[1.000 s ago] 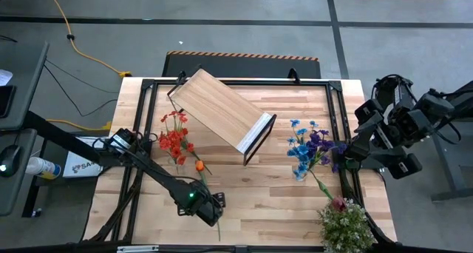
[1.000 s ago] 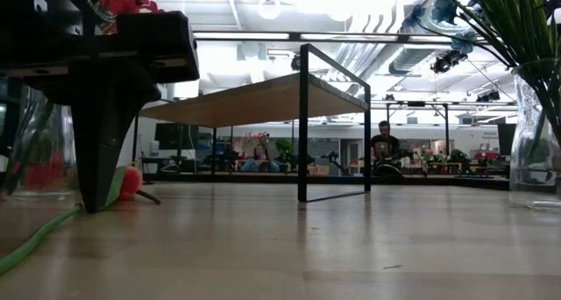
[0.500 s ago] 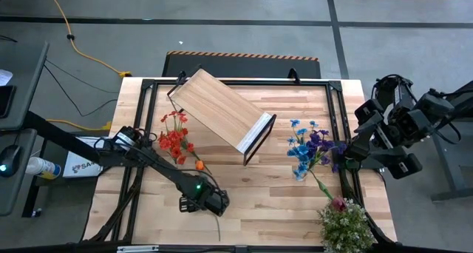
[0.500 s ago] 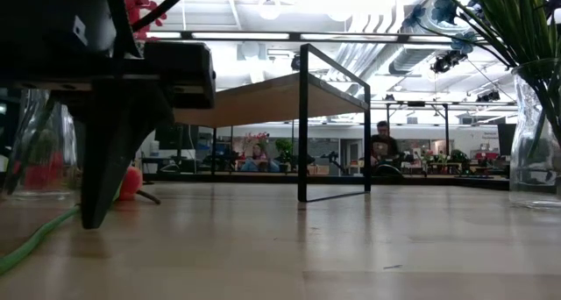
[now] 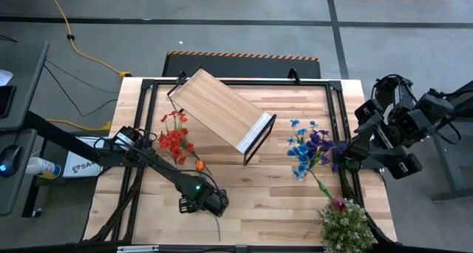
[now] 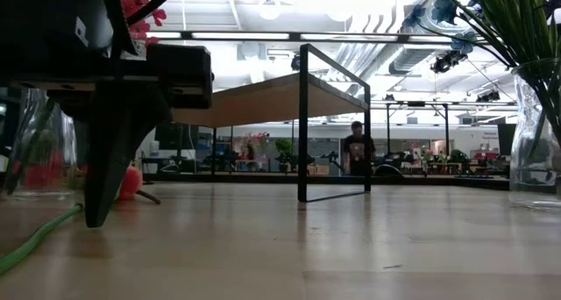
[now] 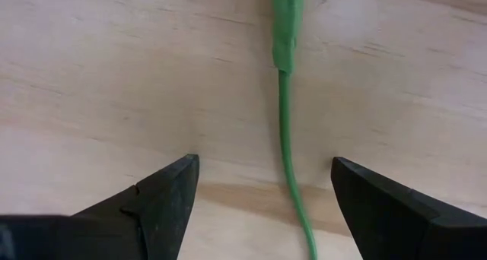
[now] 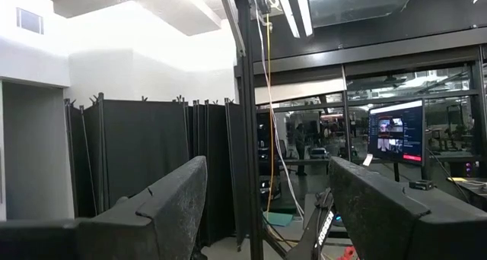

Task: Pick and place flowers into a vace then onto a shelf
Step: Put the orange tulip into the left transparent vase

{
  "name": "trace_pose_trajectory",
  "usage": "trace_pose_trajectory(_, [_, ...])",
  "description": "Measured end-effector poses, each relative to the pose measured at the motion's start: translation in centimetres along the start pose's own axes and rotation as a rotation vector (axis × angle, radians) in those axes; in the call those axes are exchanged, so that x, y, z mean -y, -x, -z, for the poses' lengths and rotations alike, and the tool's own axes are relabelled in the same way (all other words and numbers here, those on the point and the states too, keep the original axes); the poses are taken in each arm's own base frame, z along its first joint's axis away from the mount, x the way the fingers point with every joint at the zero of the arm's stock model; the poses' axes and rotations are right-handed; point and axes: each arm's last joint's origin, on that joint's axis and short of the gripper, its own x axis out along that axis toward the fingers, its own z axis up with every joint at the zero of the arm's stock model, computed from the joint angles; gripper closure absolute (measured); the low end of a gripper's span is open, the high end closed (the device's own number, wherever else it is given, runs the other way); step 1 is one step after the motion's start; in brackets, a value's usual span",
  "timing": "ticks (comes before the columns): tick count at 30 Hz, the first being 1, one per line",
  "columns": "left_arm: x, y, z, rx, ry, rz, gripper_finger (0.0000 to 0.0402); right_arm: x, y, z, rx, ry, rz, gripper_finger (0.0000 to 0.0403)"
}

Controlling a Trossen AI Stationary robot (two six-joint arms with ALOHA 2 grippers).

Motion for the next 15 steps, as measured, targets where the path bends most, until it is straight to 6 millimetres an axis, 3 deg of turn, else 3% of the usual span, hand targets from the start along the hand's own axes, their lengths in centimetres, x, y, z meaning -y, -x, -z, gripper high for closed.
trace_pose_trajectory(7, [-0.05,-0.01,-0.03,-0.002,0.014,-0.010,0.0087,-0.02,0.00,0.01,0.000,0.001,-0.005,0.0137])
trace_pose_trajectory(15, [-0.26,0.00,-0.15,0.011,0.036,-0.032,0.0163,-0.05,0.00,0.04,-0.001,0.000,-0.012,0.0137])
